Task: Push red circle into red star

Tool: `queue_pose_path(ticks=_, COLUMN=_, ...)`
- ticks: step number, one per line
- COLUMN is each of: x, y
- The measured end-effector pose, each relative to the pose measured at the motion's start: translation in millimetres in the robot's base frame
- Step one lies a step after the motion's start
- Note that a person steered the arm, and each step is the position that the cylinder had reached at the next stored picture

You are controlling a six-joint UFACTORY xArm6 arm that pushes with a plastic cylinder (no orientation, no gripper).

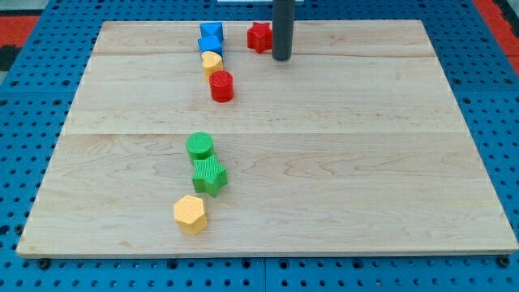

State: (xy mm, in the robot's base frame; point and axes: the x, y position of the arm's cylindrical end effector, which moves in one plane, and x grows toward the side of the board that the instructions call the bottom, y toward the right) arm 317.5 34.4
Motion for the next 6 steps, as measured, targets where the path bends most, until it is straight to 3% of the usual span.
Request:
queue_pose_path(ticks=1, x=86.8, y=-28.6)
queue_pose_path(ticks=2, x=92.2, y=-155.6)
queue_pose_path(ticks=3, x=56.3, y=-159.7)
queue_pose_path(ticks=4, x=44.5, y=-65.3)
queue_pose_path(ticks=6, x=-5.5, y=-28.2)
